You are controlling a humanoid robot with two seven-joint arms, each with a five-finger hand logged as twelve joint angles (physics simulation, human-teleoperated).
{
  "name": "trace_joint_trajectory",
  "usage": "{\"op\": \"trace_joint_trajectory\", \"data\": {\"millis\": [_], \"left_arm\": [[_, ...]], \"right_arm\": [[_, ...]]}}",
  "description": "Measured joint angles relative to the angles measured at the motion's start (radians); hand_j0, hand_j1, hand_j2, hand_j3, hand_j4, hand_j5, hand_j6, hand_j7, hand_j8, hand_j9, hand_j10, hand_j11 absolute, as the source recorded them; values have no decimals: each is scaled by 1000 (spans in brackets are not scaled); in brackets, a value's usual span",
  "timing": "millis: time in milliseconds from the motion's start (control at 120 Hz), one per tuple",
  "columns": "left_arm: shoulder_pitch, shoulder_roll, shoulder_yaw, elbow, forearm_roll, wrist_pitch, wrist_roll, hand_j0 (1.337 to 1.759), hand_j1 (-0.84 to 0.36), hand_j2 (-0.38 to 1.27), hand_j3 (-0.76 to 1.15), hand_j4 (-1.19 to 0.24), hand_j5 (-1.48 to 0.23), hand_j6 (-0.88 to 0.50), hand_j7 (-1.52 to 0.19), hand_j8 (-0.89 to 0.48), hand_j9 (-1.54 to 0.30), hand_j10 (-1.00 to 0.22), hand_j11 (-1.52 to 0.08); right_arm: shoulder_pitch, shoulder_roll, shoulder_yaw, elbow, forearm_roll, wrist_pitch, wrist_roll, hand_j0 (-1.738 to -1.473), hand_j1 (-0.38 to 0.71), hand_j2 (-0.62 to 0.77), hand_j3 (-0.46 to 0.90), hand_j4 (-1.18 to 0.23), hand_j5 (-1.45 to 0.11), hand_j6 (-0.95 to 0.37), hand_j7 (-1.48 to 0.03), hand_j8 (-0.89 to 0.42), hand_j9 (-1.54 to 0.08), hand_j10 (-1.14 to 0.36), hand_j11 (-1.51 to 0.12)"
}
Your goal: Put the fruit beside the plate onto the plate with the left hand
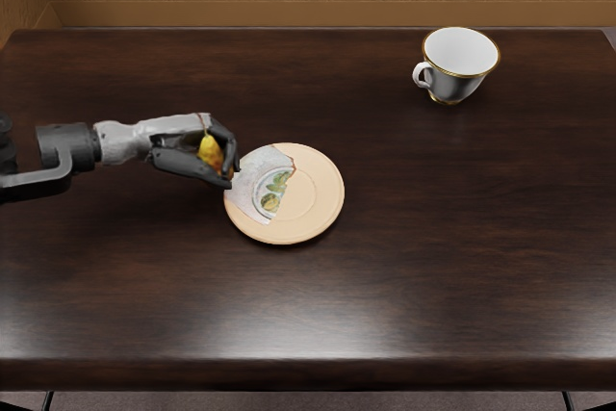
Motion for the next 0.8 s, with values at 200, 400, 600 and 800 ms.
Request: {"op": "trace_joint_trajectory", "data": {"millis": [200,400,600,800], "left_arm": [[-24,-68,-4,-5,4,4,1,1655,-590,433,-1,-889,-1095,-792,-1110,-367,-1104,-259,-1121],[-18,-144,-5,21,9,11,0,1658,-596,495,-1,-910,-1054,-816,-1064,-358,-1082,-235,-1114],[-5,-210,4,102,15,7,-1,1655,-587,498,-1,-892,-1093,-794,-1085,-355,-1108,-256,-1137],[26,-295,14,193,35,27,-1,1653,-585,461,-1,-880,-1117,-792,-1112,-335,-1136,-252,-1155]], "right_arm": [[0,0,0,-1,0,0,0,-1658,-349,2,0,0,0,1,0,1,0,2,0],[-1,0,0,-1,1,-1,0,-1658,-349,1,0,0,0,0,0,1,0,1,0],[-2,0,0,-1,2,-1,0,-1658,-349,1,0,0,0,0,0,0,0,1,0],[-2,0,0,-1,2,-1,0,-1658,-349,1,0,0,0,0,0,0,0,1,0]]}}
